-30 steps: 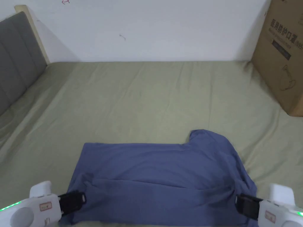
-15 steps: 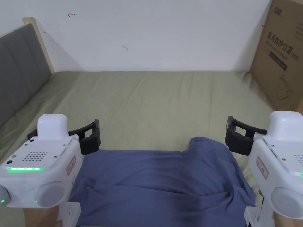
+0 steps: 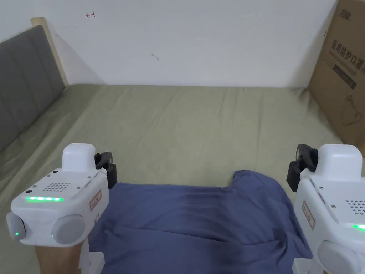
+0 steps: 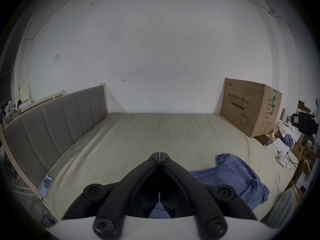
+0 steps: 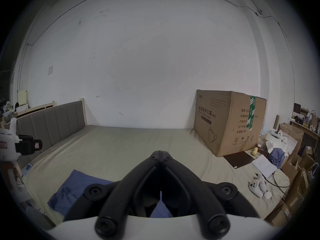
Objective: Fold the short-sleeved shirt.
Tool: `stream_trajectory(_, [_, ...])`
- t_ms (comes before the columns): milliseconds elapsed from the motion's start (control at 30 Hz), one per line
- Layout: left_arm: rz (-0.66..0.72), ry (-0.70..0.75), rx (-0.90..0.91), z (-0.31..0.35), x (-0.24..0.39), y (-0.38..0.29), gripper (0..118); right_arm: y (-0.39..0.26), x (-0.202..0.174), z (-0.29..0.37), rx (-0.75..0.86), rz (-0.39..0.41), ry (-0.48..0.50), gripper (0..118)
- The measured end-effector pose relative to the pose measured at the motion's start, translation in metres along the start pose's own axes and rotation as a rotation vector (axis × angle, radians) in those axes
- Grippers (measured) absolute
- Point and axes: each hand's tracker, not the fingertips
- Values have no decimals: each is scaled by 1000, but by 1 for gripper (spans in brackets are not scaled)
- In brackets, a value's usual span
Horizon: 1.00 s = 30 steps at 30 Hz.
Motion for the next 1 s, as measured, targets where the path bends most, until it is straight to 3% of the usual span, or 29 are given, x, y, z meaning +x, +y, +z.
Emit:
stream_trajectory(200, [68,5,-160,-80,-40,-5,0,-7,0,-9,-61,-3,0,0])
stream_trajectory(267, [78,16,-233,-115,-52,-6,5,-13,1,-18,-88,3,-5,0])
stream_trajectory(300, [91,23,-272,-131,-59,-7,13,-16,1,-22,-99,5,-8,0])
stream_trajectory(400, [158,30,-410,-183,-78,-16,77,-26,3,-34,-136,-4,-20,0])
stream_trajectory(533, [136,83,-531,-241,-95,-40,99,-42,6,-51,-188,-10,-36,0])
stream_trajectory(833, [87,148,-737,-306,-107,-94,97,-72,7,-69,-285,-2,-49,0])
stream_trajectory(900, [93,139,-717,-306,-101,-100,83,-78,7,-69,-299,-9,-47,0])
stream_trajectory(933, [81,110,-707,-304,-97,-104,67,-81,7,-70,-309,-11,-45,0])
stream_trajectory(1000, [28,113,-689,-303,-87,-106,56,-81,7,-69,-331,-17,-45,0])
